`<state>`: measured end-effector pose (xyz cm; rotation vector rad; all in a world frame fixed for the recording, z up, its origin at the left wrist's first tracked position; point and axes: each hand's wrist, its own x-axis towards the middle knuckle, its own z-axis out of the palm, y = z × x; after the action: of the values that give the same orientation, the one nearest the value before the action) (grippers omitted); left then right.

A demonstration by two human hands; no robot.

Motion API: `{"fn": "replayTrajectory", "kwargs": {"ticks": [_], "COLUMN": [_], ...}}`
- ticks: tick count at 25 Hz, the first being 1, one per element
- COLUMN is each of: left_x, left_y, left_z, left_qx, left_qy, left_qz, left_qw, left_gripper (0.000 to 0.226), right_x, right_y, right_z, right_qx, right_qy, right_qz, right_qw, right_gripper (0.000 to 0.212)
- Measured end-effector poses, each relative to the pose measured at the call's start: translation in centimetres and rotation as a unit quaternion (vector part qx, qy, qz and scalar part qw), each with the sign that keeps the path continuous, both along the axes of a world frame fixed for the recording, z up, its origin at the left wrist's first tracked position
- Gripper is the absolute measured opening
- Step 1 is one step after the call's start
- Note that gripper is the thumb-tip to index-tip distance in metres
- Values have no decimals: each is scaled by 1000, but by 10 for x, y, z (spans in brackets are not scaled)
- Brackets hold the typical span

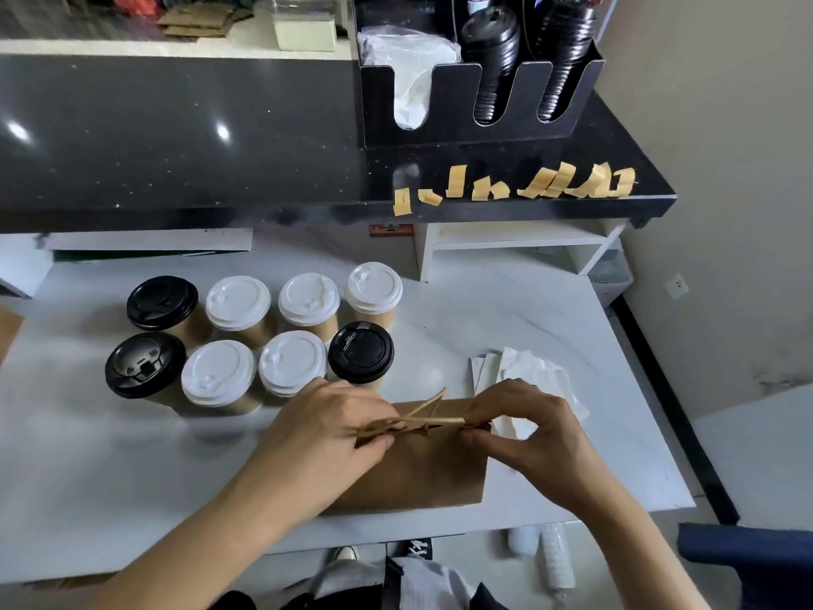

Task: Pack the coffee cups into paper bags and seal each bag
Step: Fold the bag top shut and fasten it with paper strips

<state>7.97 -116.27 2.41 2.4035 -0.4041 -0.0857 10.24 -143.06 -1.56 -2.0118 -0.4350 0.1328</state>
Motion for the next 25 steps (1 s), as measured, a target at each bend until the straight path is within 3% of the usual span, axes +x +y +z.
{"fn": "replayTrajectory", "kwargs": {"ticks": [4,6,11,16,21,25], "left_x": [-7,-6,-5,-8,-11,-10], "left_y": [-24,-32,-39,-37,-30,-23], "left_z": [0,-5,-11,-13,-16,-15], "left_qx": [-103,-105,-84,-86,-102,-96], "left_qy": [19,30,4,3,27,26], "left_qz": [84,98,105,122,155,159], "left_qw": [991,989,991,989,982,982], "left_gripper": [26,32,11,9,12,16], "right_x": [3,6,12,45,132,184], "right_y": [6,5,8,0,47,92], "right_z": [-5,-7,-4,28,54,63], "right_qx": [13,10,-2,-36,-82,-110], "right_qy": [-3,-4,9,71,-79,-101], "right_qz": [8,5,31,114,-55,-123], "right_qw": [1000,1000,999,990,992,981], "right_gripper": [13,19,11,16,14,20]}}
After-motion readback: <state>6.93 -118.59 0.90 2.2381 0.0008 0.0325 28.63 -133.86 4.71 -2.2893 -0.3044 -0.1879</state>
